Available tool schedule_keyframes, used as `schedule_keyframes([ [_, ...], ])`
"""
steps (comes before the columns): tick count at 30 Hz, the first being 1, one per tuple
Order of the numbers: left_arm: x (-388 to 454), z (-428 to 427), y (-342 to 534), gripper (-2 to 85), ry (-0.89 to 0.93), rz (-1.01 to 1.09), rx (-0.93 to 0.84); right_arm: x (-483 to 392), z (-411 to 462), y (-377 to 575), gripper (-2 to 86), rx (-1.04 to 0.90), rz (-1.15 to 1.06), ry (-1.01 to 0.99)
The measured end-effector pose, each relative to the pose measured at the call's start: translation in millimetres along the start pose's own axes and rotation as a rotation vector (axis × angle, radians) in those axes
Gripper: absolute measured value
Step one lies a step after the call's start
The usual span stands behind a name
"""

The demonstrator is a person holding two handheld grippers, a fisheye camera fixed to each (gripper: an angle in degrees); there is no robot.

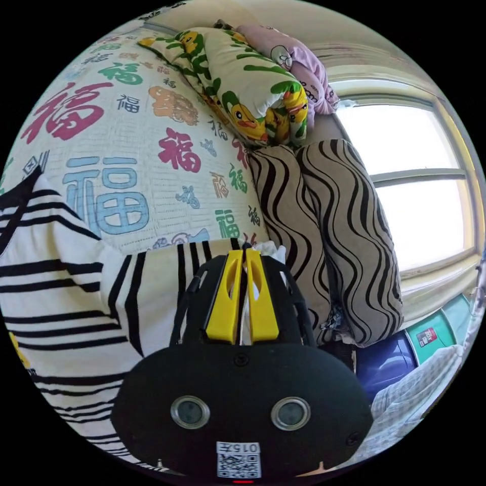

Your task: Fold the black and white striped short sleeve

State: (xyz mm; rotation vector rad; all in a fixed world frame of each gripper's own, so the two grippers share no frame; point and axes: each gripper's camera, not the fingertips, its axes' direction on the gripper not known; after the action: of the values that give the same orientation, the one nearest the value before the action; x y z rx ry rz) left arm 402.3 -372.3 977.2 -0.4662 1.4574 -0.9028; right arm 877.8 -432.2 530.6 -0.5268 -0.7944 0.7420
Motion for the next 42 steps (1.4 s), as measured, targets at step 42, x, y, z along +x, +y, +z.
schedule_keyframes([
  [42,133.9,101.4,-18.2,-0.3,-0.463,0.616,-0.442,-151.3,9.9,30.8,2.4,-0.114,-0.172,0.326],
])
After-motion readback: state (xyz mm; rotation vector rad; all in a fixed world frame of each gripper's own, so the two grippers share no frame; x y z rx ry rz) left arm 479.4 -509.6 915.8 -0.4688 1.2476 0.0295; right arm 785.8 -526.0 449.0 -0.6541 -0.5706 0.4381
